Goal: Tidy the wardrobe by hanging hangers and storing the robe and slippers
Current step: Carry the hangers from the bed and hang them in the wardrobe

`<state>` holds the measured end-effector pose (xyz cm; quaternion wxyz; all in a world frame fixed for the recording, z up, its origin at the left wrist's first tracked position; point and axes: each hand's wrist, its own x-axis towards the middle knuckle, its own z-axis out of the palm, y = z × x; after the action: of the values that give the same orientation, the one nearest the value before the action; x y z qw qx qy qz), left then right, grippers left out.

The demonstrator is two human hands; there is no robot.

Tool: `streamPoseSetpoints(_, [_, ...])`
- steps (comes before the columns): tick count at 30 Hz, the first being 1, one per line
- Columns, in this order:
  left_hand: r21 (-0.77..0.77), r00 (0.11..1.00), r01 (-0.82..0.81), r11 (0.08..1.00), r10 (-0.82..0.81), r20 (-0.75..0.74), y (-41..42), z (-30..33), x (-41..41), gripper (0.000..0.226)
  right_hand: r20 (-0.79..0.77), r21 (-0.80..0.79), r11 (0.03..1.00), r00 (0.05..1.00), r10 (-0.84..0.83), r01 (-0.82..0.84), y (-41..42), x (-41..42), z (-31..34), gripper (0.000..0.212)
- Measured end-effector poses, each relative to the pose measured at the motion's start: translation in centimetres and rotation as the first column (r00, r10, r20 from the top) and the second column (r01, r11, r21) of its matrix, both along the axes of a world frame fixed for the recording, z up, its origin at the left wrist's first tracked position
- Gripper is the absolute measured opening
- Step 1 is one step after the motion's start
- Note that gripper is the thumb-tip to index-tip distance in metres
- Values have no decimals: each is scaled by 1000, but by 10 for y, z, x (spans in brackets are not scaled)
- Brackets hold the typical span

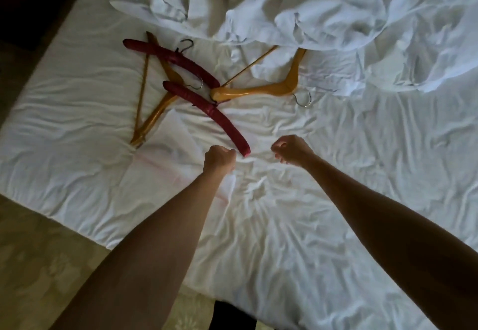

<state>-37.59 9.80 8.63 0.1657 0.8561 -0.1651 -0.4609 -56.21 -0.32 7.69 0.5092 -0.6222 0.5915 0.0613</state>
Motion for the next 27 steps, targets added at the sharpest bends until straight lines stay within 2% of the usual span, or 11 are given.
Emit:
streamPoseSetpoints(3, [36,998,-2,999,-1,69,-31,-40,20,43,33,20,996,996,-83,82,-42,43,-38,14])
streamPoseSetpoints(6, [64,994,-65,996,60,86,-56,-71,29,59,104,68,952,947,-304,298,-78,77,-80,22])
streamPoseSetpoints(9, [107,992,-51,993,38,124,-75,-100,34,81,185,201,825,807,-561,528,-107,106,-112,40])
streamPoseSetpoints(13, [93,982,-36,995,18,190,-88,-124,33,72,233,360,630,588,-775,688,-146,137,-146,44])
streamPoseSetpoints(16, [60,979,-58,996,45,200,-89,-129,33,57,239,446,530,476,-847,721,-162,146,-161,29])
streamPoseSetpoints(19, [59,984,-100,993,90,152,-81,-128,36,58,236,452,456,391,-890,767,-156,128,-172,23])
streamPoseSetpoints(21, [66,985,-91,994,80,150,-73,-121,36,61,232,485,457,394,-889,746,-151,116,-171,28])
streamPoseSetpoints(23, [81,986,-83,993,70,150,-66,-116,35,61,244,529,480,416,-876,700,-151,117,-159,45])
streamPoseSetpoints(25, [90,986,-75,993,61,155,-63,-114,34,57,248,558,499,440,-863,664,-155,127,-146,45])
streamPoseSetpoints(27, [83,984,-74,994,59,168,-63,-119,31,54,239,568,469,410,-880,676,-161,137,-144,40])
